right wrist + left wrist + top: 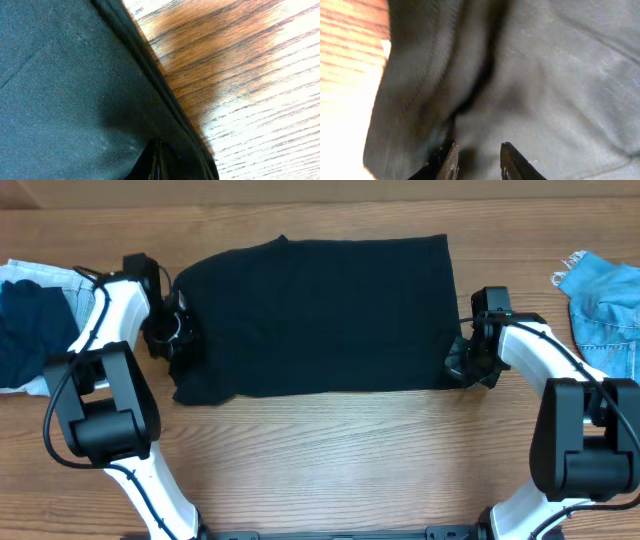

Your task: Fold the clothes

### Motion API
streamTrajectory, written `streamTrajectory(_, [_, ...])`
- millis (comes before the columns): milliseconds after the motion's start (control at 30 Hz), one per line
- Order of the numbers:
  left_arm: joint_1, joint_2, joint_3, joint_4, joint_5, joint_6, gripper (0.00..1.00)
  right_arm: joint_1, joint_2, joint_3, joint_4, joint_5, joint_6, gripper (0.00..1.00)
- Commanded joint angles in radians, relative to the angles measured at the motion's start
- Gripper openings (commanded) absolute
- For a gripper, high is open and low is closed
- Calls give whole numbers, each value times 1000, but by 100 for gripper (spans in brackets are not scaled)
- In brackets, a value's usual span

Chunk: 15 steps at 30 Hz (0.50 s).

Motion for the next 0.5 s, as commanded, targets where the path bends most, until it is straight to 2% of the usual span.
streamTrajectory(0, [-29, -45, 128, -127, 36, 108, 29, -15, 19, -15, -6, 76, 8, 4])
streamTrajectory(100, [-101, -159, 144, -221, 35, 100, 32, -15, 19, -15, -21, 76, 8, 4])
streamTrajectory(133, [-132, -185, 142, -253, 35, 68, 36, -15, 19, -15, -25, 76, 8, 4])
streamTrajectory(233, [-182, -191, 113, -306, 36, -19, 36, -15, 19, -15, -30, 76, 8, 4])
streamTrajectory(367, [-212, -191, -56, -209, 27, -222, 36, -15, 19, -15, -28, 72, 8, 4])
streamTrajectory(467, [-208, -191, -213, -122, 10, -326, 36, -15, 19, -15, -28, 60, 8, 4])
